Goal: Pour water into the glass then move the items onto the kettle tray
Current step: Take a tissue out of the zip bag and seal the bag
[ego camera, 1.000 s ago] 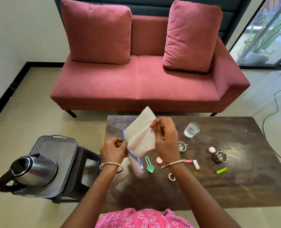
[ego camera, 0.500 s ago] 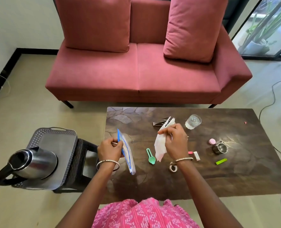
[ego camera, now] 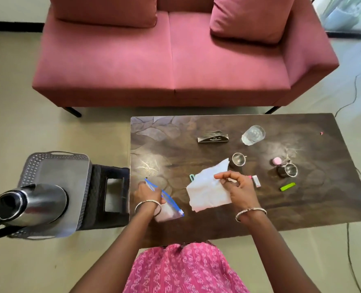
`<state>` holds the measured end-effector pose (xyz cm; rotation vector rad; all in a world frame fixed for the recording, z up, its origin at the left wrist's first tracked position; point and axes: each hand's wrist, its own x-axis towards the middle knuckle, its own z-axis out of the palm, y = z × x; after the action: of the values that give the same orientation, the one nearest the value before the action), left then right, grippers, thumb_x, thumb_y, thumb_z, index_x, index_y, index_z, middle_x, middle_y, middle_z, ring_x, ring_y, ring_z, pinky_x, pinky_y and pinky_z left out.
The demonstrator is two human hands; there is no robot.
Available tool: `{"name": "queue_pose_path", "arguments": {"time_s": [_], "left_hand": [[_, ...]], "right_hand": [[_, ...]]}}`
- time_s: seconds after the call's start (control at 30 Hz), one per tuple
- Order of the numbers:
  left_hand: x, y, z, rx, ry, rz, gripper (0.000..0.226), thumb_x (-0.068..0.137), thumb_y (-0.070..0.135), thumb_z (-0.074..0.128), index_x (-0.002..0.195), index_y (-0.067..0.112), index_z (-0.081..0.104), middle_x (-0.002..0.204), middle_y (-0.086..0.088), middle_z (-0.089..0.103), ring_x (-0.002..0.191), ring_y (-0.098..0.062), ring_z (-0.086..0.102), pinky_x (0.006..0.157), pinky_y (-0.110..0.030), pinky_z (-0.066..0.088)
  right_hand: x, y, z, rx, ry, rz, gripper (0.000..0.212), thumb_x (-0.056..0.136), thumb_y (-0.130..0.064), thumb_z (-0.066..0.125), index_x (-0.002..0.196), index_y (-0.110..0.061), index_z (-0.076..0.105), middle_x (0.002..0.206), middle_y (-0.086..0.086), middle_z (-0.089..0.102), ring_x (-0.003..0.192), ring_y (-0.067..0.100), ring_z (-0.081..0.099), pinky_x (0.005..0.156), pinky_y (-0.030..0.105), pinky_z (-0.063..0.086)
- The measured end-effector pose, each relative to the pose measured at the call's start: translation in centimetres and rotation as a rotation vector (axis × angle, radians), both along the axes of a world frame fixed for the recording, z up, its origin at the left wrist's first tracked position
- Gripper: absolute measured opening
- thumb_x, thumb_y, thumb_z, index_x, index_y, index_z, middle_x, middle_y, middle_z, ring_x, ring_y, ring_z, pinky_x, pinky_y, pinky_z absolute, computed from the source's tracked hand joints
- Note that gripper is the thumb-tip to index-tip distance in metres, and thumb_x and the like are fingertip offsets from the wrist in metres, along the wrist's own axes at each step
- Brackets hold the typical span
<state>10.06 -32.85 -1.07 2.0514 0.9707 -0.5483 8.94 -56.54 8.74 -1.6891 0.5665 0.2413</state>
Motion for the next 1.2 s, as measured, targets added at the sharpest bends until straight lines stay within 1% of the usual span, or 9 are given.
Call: {"name": "queue_pose_path", "arguments": {"time_s": [0.1, 0.33, 0.43, 0.53, 0.7, 0.83, 0.97, 1.07, 1.2], "left_hand": [[2.4, -1.1, -2.5, -0.047, 0.088, 0.000, 0.036, 0.076, 0.012, 0.060, 0.110, 0.003, 0.056, 0.082, -0.015, 0.074, 0.091, -0.029, 0.069, 0.075, -0.029, 0.053], [8.1, -3.6, -7.3, -0.316, 0.183, 0.205, 0.049, 0.082, -0.004, 0.058, 0.129, -0.003, 0.046, 0.118, -0.020, 0.062, 0.098, -0.037, 0.067, 0.086, -0.044, 0.057], [9.1, -4.1, -8.2, -0.515, 0.209, 0.289, 0.033, 0.091, -0.005, 0.050, 0.124, -0.003, 0.046, 0.092, -0.018, 0.057, 0.077, -0.030, 0.061, 0.066, -0.032, 0.061], [9.0, -4.6, -6.9, -0.612, 0.207, 0.378, 0.012, 0.097, 0.001, 0.044, 0.108, 0.003, 0.046, 0.068, -0.013, 0.044, 0.052, -0.021, 0.047, 0.035, -0.018, 0.045], [7.3, -4.4, -2.7, -0.842, 0.347, 0.120, 0.049, 0.091, 0.050, 0.056, 0.110, 0.005, 0.062, 0.094, -0.011, 0.067, 0.083, -0.024, 0.067, 0.085, -0.040, 0.055], [6.2, -4.2, 0.1, -1.334, 0.534, 0.055, 0.080, 0.079, 0.074, 0.052, 0.125, 0.009, 0.063, 0.108, -0.007, 0.068, 0.095, -0.022, 0.068, 0.087, -0.038, 0.054], [5.7, -4.0, 3.4, -1.693, 0.578, 0.058, 0.073, 0.085, 0.060, 0.059, 0.135, 0.008, 0.054, 0.115, -0.013, 0.068, 0.101, -0.026, 0.068, 0.090, -0.038, 0.054], [5.3, -3.7, 6.0, -1.652, 0.429, 0.065, 0.063, 0.079, 0.038, 0.076, 0.131, 0.007, 0.058, 0.119, -0.014, 0.067, 0.099, -0.024, 0.069, 0.086, -0.038, 0.058], [4.7, -3.2, 8.7, -1.365, 0.198, 0.053, 0.046, 0.079, 0.018, 0.070, 0.122, 0.002, 0.064, 0.111, -0.015, 0.069, 0.088, -0.023, 0.069, 0.068, -0.032, 0.061]], "right_hand": [[0.2, -0.7, -0.9, 0.038, 0.004, -0.076, 0.023, 0.090, 0.015, 0.054, 0.088, 0.000, 0.071, 0.083, 0.002, 0.071, 0.065, -0.005, 0.065, 0.068, 0.013, 0.051], [0.1, -1.9, -2.7, 0.134, 0.018, -0.206, 0.029, 0.088, 0.016, 0.057, 0.084, -0.008, 0.072, 0.087, 0.002, 0.072, 0.080, 0.007, 0.066, 0.089, 0.031, 0.049], [0.0, -2.4, -3.2, 0.189, 0.019, -0.262, 0.027, 0.088, 0.016, 0.058, 0.086, -0.008, 0.071, 0.088, 0.005, 0.069, 0.081, 0.014, 0.062, 0.086, 0.035, 0.048], [0.1, -2.7, -3.1, 0.235, -0.001, -0.292, 0.027, 0.087, 0.016, 0.058, 0.087, -0.009, 0.069, 0.086, 0.005, 0.066, 0.083, 0.019, 0.058, 0.083, 0.037, 0.046], [0.7, -2.6, -1.4, 0.399, -0.029, -0.207, 0.031, 0.085, 0.014, 0.061, 0.094, -0.016, 0.067, 0.092, 0.003, 0.067, 0.086, 0.016, 0.061, 0.076, 0.030, 0.053], [1.2, -2.4, 1.2, 0.518, -0.043, -0.042, 0.034, 0.081, 0.005, 0.069, 0.105, -0.018, 0.065, 0.101, 0.006, 0.065, 0.089, 0.016, 0.063, 0.076, 0.031, 0.055], [1.4, -2.6, 3.4, 0.550, -0.073, 0.076, 0.039, 0.084, 0.006, 0.067, 0.114, -0.018, 0.061, 0.101, 0.006, 0.064, 0.087, 0.013, 0.065, 0.074, 0.027, 0.058], [1.1, -3.2, 4.9, 0.548, -0.076, 0.156, 0.041, 0.085, 0.001, 0.066, 0.120, -0.018, 0.057, 0.105, 0.007, 0.064, 0.092, 0.015, 0.064, 0.075, 0.029, 0.057], [0.5, -4.8, 5.9, 0.500, -0.090, 0.188, 0.044, 0.084, -0.002, 0.068, 0.122, -0.018, 0.055, 0.103, 0.003, 0.066, 0.094, 0.016, 0.064, 0.074, 0.032, 0.057]]}}
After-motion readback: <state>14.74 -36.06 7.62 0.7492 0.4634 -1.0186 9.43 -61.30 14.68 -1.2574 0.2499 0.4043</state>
